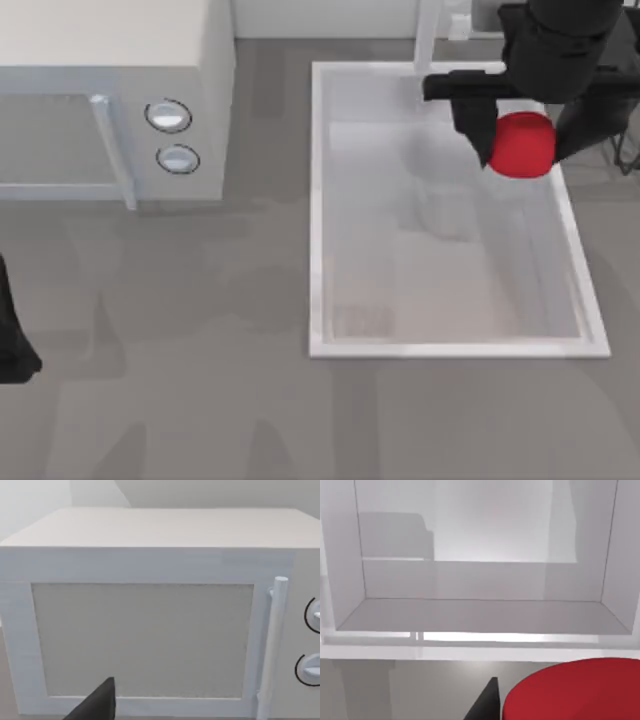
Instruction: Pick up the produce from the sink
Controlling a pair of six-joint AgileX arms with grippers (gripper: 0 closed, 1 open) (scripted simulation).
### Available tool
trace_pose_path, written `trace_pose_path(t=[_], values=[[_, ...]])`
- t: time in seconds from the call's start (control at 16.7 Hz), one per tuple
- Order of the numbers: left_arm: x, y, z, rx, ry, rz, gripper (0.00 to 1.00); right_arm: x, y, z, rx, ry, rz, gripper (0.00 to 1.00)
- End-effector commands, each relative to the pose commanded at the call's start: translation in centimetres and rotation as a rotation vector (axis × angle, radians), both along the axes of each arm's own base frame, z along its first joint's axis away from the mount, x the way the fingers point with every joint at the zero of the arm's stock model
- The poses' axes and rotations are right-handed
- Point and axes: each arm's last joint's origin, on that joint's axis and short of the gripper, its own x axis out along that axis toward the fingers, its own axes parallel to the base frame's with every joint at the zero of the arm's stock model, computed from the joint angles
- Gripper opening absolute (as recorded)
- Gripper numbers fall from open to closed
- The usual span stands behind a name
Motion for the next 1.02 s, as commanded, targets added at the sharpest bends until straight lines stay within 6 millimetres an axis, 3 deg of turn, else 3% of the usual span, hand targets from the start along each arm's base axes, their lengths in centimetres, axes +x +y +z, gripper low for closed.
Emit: trace_pose_path(t=[0.24, 0.42, 0.6, 0.78, 1.02], values=[[0.0, 0.0, 0.0, 0.000, 0.000, 0.000, 1.00, -1.8, -6.6, 0.3, -0.008, 0.018, -0.003, 0.00], [0.0, 0.0, 0.0, 0.000, 0.000, 0.000, 1.00, -4.9, -12.0, -0.7, -0.014, 0.058, -0.006, 0.00], [0.0, 0.0, 0.0, 0.000, 0.000, 0.000, 1.00, -8.4, -16.1, -1.7, -0.009, 0.074, -0.009, 0.00], [0.0, 0.0, 0.0, 0.000, 0.000, 0.000, 1.00, -10.8, -18.3, -2.0, -0.005, 0.063, -0.011, 0.00], [0.0, 0.0, 0.0, 0.000, 0.000, 0.000, 1.00, -11.2, -18.7, -2.1, -0.004, 0.060, -0.011, 0.00]])
